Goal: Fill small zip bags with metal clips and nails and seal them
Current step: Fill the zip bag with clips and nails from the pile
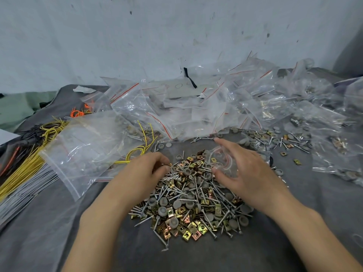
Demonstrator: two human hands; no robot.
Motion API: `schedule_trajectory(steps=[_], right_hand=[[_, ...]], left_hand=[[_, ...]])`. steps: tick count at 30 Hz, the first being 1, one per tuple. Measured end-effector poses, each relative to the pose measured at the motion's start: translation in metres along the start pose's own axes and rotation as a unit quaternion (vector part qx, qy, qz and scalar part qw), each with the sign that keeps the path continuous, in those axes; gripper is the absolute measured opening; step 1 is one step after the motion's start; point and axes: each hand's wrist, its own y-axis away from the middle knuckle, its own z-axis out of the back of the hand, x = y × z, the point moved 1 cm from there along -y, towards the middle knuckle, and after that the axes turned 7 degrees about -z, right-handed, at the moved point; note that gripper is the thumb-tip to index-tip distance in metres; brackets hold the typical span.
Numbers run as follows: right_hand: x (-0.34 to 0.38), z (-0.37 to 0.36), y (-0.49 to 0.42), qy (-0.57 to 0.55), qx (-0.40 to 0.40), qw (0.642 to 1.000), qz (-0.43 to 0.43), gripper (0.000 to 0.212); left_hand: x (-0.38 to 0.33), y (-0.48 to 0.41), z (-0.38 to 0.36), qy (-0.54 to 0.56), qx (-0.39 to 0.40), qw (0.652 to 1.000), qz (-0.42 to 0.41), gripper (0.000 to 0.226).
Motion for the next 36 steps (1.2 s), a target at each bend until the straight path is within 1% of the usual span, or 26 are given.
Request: schedule_trajectory(steps=[3, 7, 9, 13, 15, 17, 21, 25, 27, 31, 34, 36], right_hand=[[0.000, 0.000, 0.000, -0.001, 0.000, 1.000, -0.001, 0.069], [0.000, 0.000, 0.000, -0.008, 0.002, 1.000, -0.005, 0.068], [0.000, 0.001, 0.000, -0.008, 0.002, 1.000, -0.004, 0.068], [0.001, 0.000, 0.001, -0.006, -0.001, 1.000, -0.002, 0.070], [0.001, -0.001, 0.001, -0.005, -0.003, 1.000, 0.001, 0.072], [0.000, -0.002, 0.001, -0.005, -0.005, 1.000, 0.005, 0.074], [0.001, -0.004, 0.001, -0.003, -0.007, 1.000, 0.011, 0.077], [0.001, -0.007, -0.001, -0.005, -0.004, 1.000, 0.015, 0.081], [0.002, -0.007, -0.001, -0.008, -0.009, 1.000, 0.020, 0.081], [0.000, -0.005, -0.001, -0.014, -0.012, 1.000, 0.024, 0.080], [-0.002, -0.003, -0.002, -0.013, -0.012, 1.000, 0.017, 0.079], [-0.003, -0.003, -0.002, -0.009, -0.010, 1.000, 0.017, 0.079]], left_hand=[[0.000, -0.001, -0.001, 0.004, -0.011, 1.000, -0.006, 0.016], [0.000, 0.000, 0.000, 0.029, -0.006, 1.000, -0.005, 0.010], [-0.001, 0.000, 0.000, 0.053, -0.026, 0.998, -0.006, 0.007], [-0.011, -0.003, 0.006, 0.159, -0.110, 0.981, -0.011, 0.003], [-0.017, -0.004, 0.006, 0.221, -0.123, 0.967, -0.012, 0.003], [-0.023, -0.004, 0.004, 0.252, -0.124, 0.960, -0.011, 0.005], [-0.037, -0.007, -0.006, 0.244, -0.115, 0.962, -0.038, 0.006], [-0.054, -0.017, -0.015, 0.184, -0.087, 0.975, -0.090, 0.001], [-0.060, -0.022, -0.019, 0.176, -0.077, 0.976, -0.099, 0.006], [-0.068, -0.027, -0.020, 0.212, -0.062, 0.969, -0.113, 0.020], [-0.065, -0.028, -0.013, 0.238, -0.086, 0.961, -0.114, 0.025], [-0.054, -0.029, -0.008, 0.231, -0.116, 0.961, -0.094, 0.024]])
